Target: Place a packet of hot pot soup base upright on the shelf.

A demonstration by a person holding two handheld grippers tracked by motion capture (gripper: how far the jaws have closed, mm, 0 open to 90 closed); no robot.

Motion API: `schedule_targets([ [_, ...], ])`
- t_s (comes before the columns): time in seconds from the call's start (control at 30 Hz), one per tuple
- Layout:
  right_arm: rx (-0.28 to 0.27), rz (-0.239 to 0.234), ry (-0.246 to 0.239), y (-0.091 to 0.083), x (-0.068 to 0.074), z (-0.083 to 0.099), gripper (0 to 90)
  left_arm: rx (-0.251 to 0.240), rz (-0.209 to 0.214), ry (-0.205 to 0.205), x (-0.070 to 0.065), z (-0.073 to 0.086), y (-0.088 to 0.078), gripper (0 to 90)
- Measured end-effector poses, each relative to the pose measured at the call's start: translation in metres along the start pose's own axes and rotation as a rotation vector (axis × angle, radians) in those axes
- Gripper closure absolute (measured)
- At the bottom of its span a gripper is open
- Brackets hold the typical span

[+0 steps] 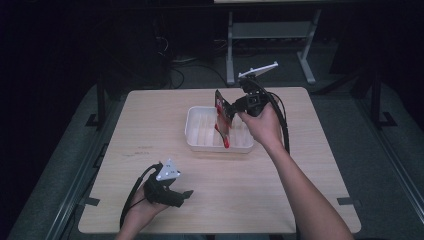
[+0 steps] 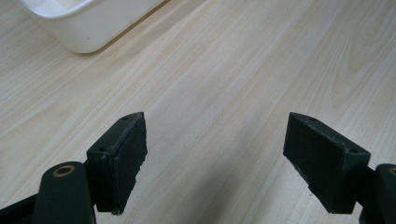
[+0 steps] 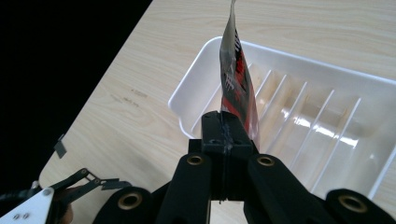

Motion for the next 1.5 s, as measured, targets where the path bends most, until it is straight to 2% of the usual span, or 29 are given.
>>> schedule_targets([
  [0.3,-0.002,0.034,0.020,0.010,-0.006,-0.006,89.3,-0.006,0.000,0.005,-0.001,-0.001,0.000,21.3],
  [0.5,0.004,0.033,0.029,0.019,-0.007,-0.009,89.3,-0.010,0.000,0.004,-0.001,-0.001,-0.001,21.2],
  [0.6,0.006,0.028,0.040,0.023,-0.006,-0.010,89.2,-0.009,0.000,0.006,-0.001,-0.001,-0.001,21.2],
  [1.0,0.005,0.024,0.027,0.037,0.009,-0.023,89.2,-0.015,-0.002,0.003,0.000,-0.001,-0.002,21.3],
  [1.5,0.002,0.027,0.058,0.058,0.009,-0.029,89.1,-0.022,-0.007,0.005,0.001,-0.002,-0.003,21.2],
])
Point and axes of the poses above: each handheld gripper's, and its own axes: y roughly forward along the jaws, z roughly out of its underside, x roughly to its left, the point moved 6 cm from there along y, roughly forward along the jaws, and after that the axes turned 3 degrees about -x, right-handed, at the moved point
